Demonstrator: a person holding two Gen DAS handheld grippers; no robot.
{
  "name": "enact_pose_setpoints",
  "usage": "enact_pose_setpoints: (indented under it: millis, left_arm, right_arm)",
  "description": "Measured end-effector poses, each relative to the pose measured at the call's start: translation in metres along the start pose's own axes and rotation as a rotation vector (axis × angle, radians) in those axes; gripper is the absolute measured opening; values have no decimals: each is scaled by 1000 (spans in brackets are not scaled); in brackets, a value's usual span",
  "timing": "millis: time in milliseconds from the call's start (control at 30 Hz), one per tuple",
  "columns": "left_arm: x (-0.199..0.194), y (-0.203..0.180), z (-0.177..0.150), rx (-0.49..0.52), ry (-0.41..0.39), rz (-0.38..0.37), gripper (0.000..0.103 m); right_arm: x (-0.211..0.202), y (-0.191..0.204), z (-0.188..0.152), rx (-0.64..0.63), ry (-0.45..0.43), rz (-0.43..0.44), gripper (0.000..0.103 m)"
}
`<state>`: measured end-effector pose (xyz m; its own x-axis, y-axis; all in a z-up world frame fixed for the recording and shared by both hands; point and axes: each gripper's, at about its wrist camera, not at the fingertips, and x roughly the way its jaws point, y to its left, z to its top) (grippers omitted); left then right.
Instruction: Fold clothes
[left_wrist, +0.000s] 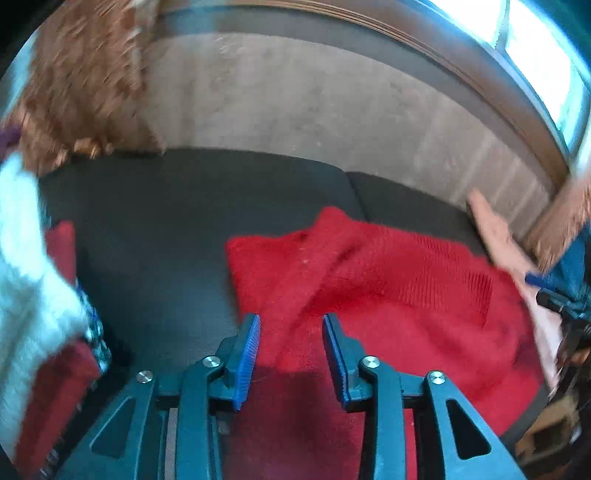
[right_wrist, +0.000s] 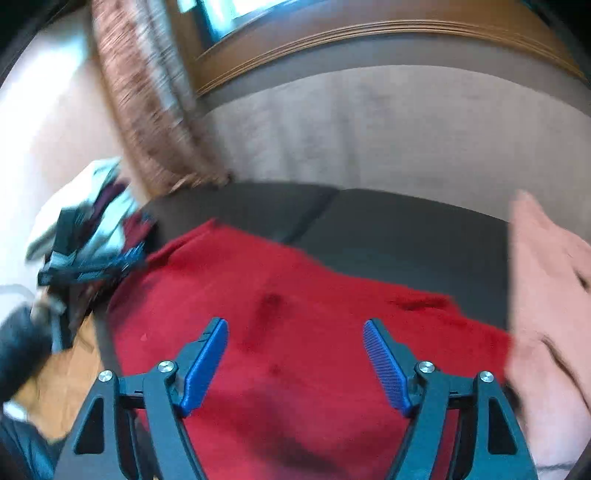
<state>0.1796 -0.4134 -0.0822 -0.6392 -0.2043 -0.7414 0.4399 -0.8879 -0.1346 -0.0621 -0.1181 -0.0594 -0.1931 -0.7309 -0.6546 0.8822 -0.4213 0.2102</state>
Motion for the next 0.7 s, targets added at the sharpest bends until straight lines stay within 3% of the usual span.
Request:
enact_pose_setpoints:
  millis: [133, 267, 300, 333, 367, 467, 600, 700]
  left_arm:
    - [9, -9, 12, 118, 3, 50, 36]
    - [36, -16, 24, 187, 60, 51, 35]
    - [41, -14, 27, 168, 70, 33, 25]
    - [41, -9, 30, 111, 71, -12, 18]
    - [38, 0, 32, 35, 54, -54, 10]
    - [28, 28, 32, -196, -16, -141, 5]
    - [21, 55, 20, -382, -52, -170, 5]
    - [33, 62, 14, -452, 3, -140, 8]
  right_arm:
    - [31, 19, 11, -78, 36, 17, 77]
    - [63, 29, 17, -146, 94, 28, 73]
    - [74, 31, 19, -163, 128, 25, 66]
    - [81, 33, 19, -181, 157, 9, 29]
    - [87, 34, 20, -193, 183, -2, 7]
    - [76, 33, 27, -174, 144, 4, 7]
    - [67, 17, 50, -106, 26, -25, 7]
    - [94, 4, 59, -65, 22, -52, 7]
